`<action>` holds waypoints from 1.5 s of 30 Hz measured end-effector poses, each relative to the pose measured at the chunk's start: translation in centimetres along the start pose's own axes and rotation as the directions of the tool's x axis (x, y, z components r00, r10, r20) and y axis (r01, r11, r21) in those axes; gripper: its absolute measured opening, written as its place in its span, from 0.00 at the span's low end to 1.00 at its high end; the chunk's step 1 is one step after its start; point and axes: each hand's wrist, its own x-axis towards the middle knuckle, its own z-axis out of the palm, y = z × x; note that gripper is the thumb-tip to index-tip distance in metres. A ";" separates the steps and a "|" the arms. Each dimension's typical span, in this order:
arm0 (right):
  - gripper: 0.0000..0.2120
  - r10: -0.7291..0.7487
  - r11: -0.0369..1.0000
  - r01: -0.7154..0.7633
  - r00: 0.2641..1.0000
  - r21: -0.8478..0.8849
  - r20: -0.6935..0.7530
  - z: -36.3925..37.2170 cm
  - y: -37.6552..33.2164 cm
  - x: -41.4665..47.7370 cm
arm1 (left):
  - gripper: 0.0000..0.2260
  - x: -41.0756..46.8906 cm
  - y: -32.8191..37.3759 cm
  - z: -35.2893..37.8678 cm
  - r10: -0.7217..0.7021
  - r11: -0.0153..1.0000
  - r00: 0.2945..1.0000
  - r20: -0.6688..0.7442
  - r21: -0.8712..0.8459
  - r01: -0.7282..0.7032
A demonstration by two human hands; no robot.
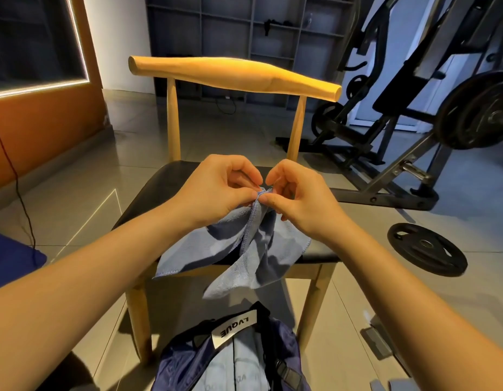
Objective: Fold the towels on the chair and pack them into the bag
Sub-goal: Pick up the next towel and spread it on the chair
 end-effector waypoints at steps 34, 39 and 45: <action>0.13 0.848 0.173 -0.352 0.528 0.920 0.043 -2.6 10.0 1.9 | 0.08 -0.4 -5.3 2.9 0.108 0.764 0.990 0.088 0.630 -0.140; 0.12 0.849 0.175 -0.344 0.527 0.923 0.035 -2.4 11.2 1.8 | 0.05 0.2 -5.5 2.9 0.199 0.685 0.980 0.024 0.711 -0.157; 0.12 0.853 0.177 -0.328 0.522 0.928 0.022 -2.4 11.6 1.6 | 0.07 -1.6 -6.3 4.3 0.246 0.727 0.938 0.244 0.593 -0.345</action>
